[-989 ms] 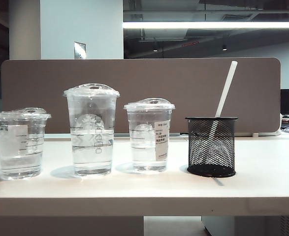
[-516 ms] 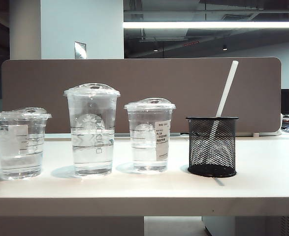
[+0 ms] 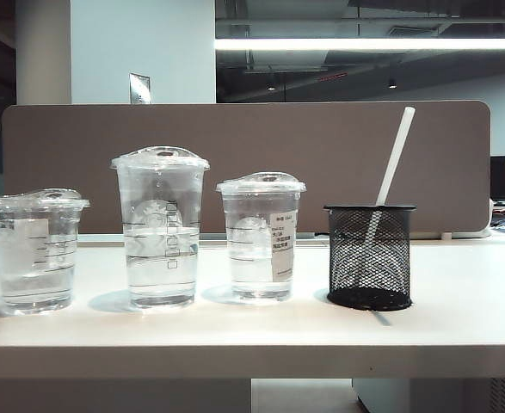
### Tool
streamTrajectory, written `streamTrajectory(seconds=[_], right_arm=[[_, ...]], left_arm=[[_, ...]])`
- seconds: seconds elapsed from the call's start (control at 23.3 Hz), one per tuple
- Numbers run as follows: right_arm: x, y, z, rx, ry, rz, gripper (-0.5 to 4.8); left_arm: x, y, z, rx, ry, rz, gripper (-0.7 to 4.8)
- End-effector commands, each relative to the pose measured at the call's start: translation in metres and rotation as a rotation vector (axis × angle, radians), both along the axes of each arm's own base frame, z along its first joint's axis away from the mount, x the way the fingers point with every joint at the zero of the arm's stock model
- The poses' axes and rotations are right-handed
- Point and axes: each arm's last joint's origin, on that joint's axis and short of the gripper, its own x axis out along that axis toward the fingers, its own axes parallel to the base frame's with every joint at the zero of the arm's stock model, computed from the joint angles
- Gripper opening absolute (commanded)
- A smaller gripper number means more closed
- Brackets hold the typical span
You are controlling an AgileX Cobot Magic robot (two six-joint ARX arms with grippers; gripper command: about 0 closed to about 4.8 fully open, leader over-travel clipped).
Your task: Pick up the straw and insert it into the small coffee cup.
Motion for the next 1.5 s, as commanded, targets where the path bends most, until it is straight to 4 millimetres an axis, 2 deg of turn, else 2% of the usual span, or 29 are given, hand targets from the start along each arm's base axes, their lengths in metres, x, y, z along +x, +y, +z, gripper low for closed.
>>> streamTrajectory(seconds=[0.04,0.09,0.13,0.17,0.21,0.26,0.39,0.47,0.56,0.73,0.9,1.03,1.38,1.5], right_arm=[[0.071,0.006,0.020,-0.014,0.047,0.018,-0.04],[0.087,0.007,0.019,-0.020,0.053,0.028,-0.04],[0.127,0.010,0.007,-0.015,0.077,0.049,-0.04],[0.143,0.010,-0.001,-0.001,0.101,0.051,-0.04],[0.173,0.011,-0.021,0.031,0.175,0.059,-0.04],[0.191,0.011,-0.035,0.055,0.227,0.062,-0.04],[0.229,0.012,-0.073,0.088,0.329,0.074,-0.04],[0.247,0.013,-0.099,0.102,0.372,0.082,-0.04],[0.261,0.014,-0.147,0.122,0.377,0.093,-0.04],[0.257,0.010,-0.203,0.203,0.415,0.099,-0.04],[0.240,0.009,-0.256,0.225,0.486,0.095,-0.04],[0.223,0.008,-0.285,0.249,0.499,0.099,-0.04],[0.178,0.013,-0.336,0.263,0.549,0.117,-0.01],[0.165,0.016,-0.347,0.259,0.562,0.130,0.00]], left_arm=[[0.000,0.000,0.000,-0.002,0.002,0.005,-0.05],[0.000,0.000,0.000,-0.002,0.002,0.005,-0.05],[0.000,0.000,0.000,-0.002,0.002,0.006,-0.05],[0.000,0.000,0.000,-0.002,0.002,0.005,-0.05],[0.000,0.000,0.000,-0.002,0.002,0.005,-0.05],[0.000,0.000,0.000,-0.002,0.002,0.006,-0.05],[0.000,0.000,0.000,-0.001,0.002,0.008,-0.05],[0.000,0.000,0.000,-0.001,0.002,0.009,-0.05],[0.000,0.000,0.000,-0.001,0.002,0.009,-0.05],[0.000,0.000,0.000,-0.001,0.002,0.009,-0.05],[0.000,0.000,0.000,-0.001,0.002,0.010,-0.05],[0.000,0.000,0.000,-0.001,0.002,0.009,-0.05],[0.000,0.001,0.000,0.002,0.002,0.033,-0.06],[0.000,0.002,0.000,0.006,0.003,0.068,-0.06]])
